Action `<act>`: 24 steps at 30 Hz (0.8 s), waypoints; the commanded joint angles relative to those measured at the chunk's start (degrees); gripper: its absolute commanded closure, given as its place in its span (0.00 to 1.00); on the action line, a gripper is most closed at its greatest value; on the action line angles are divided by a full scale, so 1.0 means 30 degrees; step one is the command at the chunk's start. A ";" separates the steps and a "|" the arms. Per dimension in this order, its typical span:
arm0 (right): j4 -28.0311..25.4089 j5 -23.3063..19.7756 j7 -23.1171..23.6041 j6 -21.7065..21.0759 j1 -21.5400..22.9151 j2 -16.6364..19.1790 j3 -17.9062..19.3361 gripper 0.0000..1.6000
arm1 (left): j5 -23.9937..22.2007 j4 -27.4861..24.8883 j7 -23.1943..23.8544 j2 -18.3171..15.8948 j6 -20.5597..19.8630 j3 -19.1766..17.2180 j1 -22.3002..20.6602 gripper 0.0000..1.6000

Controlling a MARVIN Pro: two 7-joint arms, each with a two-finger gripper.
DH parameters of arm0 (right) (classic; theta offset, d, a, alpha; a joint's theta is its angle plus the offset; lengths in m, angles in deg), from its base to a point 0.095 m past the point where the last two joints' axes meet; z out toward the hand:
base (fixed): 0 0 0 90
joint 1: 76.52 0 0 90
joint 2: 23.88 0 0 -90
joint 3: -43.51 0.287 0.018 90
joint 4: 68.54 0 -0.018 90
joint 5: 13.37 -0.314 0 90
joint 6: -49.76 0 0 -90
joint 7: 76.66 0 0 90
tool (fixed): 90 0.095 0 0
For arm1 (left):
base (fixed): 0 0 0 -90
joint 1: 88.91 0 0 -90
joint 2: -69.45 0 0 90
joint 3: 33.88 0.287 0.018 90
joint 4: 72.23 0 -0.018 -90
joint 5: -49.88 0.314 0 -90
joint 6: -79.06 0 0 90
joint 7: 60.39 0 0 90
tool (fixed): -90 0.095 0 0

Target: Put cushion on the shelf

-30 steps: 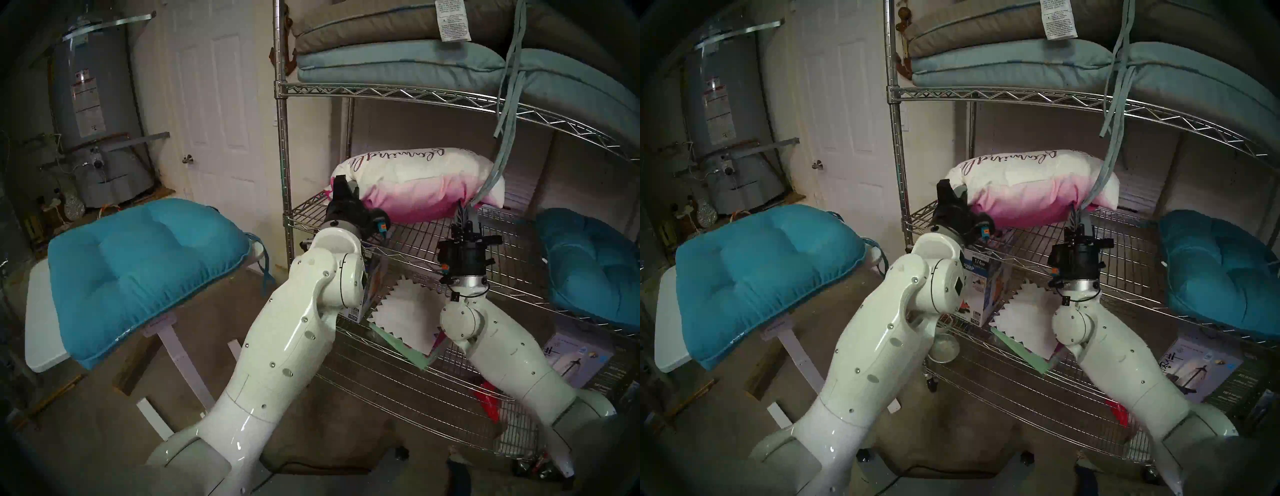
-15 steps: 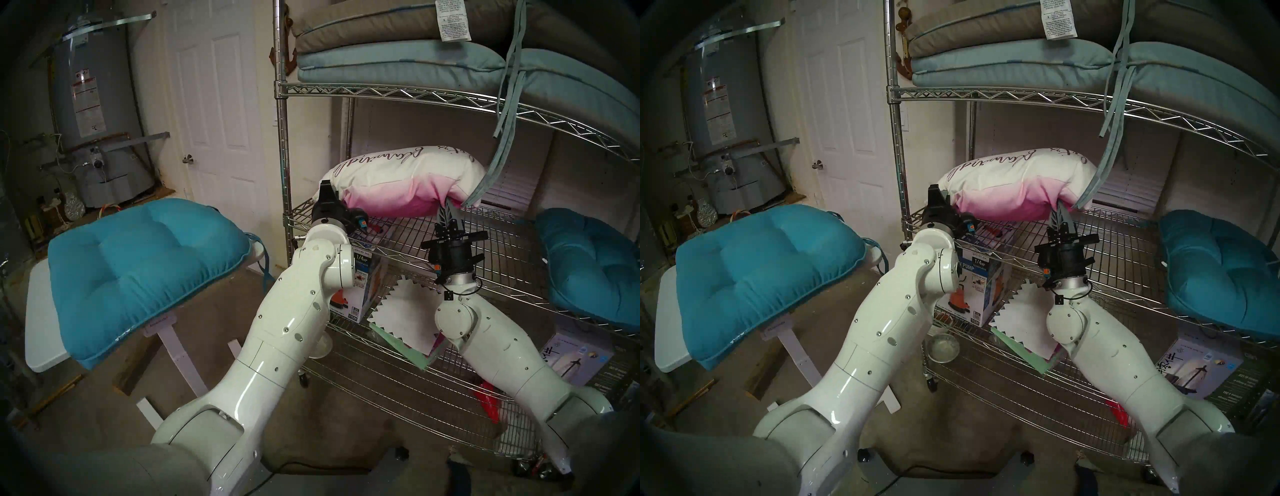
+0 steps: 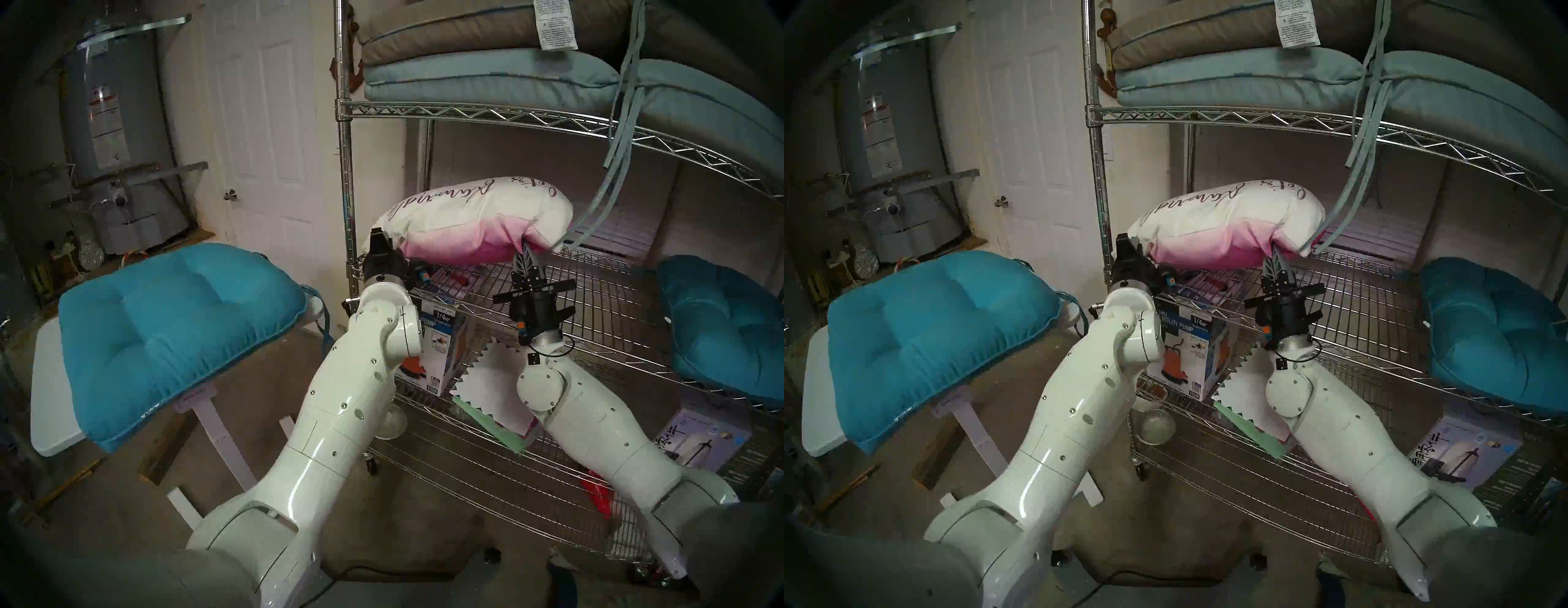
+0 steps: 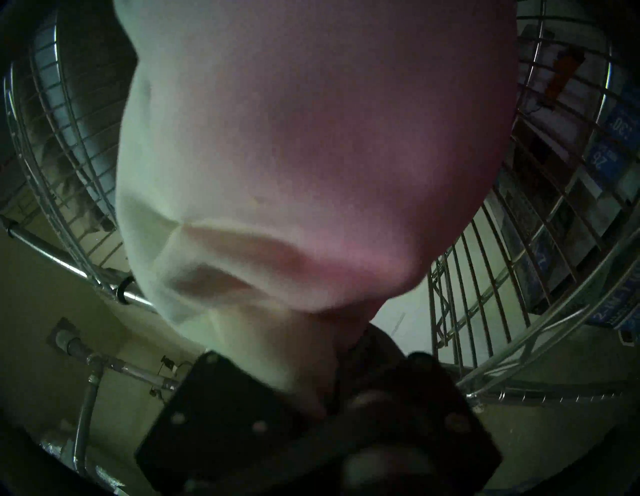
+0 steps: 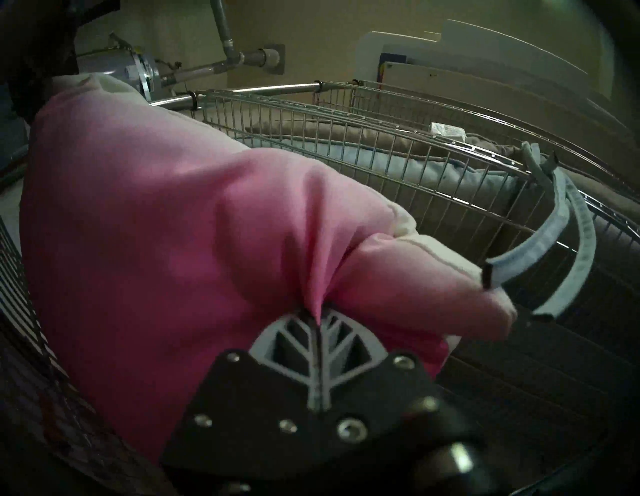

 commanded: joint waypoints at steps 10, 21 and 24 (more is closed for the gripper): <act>-0.0983 -0.0372 0.0081 -0.1090 -0.1206 0.0008 0.0271 0.00 | 0.0512 -0.3124 0.0946 -0.0217 -0.0888 0.0088 0.1460 0.00; -0.1560 -0.0085 0.0348 -0.1909 -0.1559 0.0021 0.0177 0.00 | 0.1236 -0.4612 0.2570 -0.0450 -0.1467 0.0692 0.2137 0.00; -0.1802 -0.0039 0.0333 -0.2049 -0.1805 0.0125 0.0171 0.00 | 0.1467 -0.5156 0.2951 -0.0481 -0.1710 0.0987 0.2520 0.00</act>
